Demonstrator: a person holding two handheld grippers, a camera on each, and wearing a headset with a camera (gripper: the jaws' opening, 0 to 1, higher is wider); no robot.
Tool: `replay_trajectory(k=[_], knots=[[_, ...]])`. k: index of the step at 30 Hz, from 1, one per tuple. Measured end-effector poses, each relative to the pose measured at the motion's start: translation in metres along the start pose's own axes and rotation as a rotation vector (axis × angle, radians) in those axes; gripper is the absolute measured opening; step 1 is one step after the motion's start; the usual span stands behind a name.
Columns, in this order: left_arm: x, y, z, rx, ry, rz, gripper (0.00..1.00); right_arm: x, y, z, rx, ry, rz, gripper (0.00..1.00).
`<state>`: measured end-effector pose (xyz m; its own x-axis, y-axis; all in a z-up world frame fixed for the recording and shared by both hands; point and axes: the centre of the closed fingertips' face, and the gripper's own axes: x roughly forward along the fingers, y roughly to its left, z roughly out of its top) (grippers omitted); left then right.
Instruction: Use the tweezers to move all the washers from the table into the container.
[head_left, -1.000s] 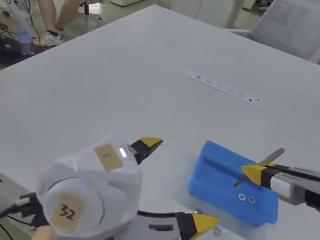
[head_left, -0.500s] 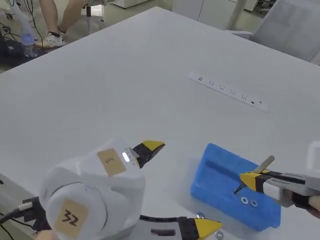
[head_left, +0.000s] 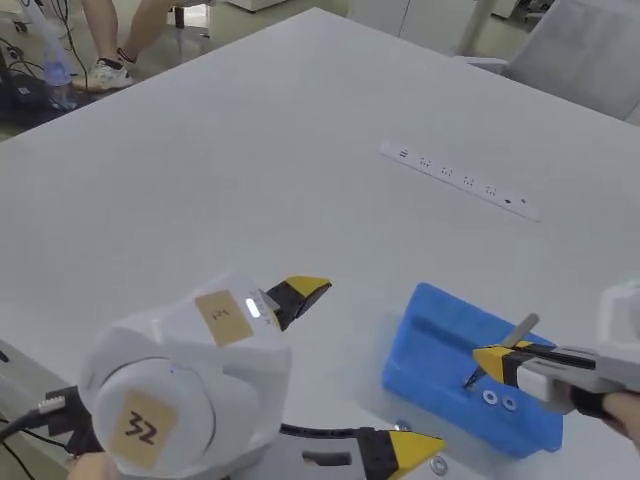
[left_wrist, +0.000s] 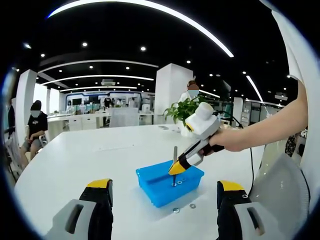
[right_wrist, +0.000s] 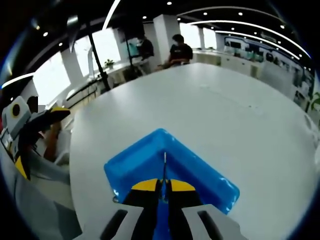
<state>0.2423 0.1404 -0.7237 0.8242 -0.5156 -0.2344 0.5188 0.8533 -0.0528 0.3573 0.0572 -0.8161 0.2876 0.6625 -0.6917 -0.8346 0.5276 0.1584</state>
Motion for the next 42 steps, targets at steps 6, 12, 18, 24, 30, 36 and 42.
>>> replay_trajectory(k=[6, 12, 18, 24, 30, 36, 42], knots=[[0.0, -0.001, 0.001, -0.001, -0.001, -0.001, 0.88, 0.0, -0.003, -0.001, -0.039, -0.005, -0.014, 0.04], [0.0, 0.0, 0.002, 0.0, -0.004, 0.003, 0.88, -0.009, 0.0, 0.004, -0.038, -0.04, -0.024, 0.04], [0.0, -0.001, 0.003, 0.0, -0.005, 0.002, 0.88, -0.028, 0.016, 0.018, -0.045, -0.102, -0.018, 0.04], [0.0, -0.003, 0.003, 0.003, -0.003, -0.004, 0.88, -0.047, 0.038, 0.025, -0.063, -0.141, 0.001, 0.04], [0.0, -0.002, 0.002, 0.006, -0.002, -0.007, 0.88, -0.054, 0.061, 0.019, -0.066, -0.145, 0.05, 0.04], [0.001, -0.004, 0.002, 0.008, 0.0, -0.012, 0.88, -0.047, 0.077, 0.004, -0.048, -0.119, 0.102, 0.04], [0.001, -0.004, 0.002, 0.01, 0.003, -0.012, 0.88, -0.033, 0.08, -0.018, -0.015, -0.074, 0.13, 0.04]])
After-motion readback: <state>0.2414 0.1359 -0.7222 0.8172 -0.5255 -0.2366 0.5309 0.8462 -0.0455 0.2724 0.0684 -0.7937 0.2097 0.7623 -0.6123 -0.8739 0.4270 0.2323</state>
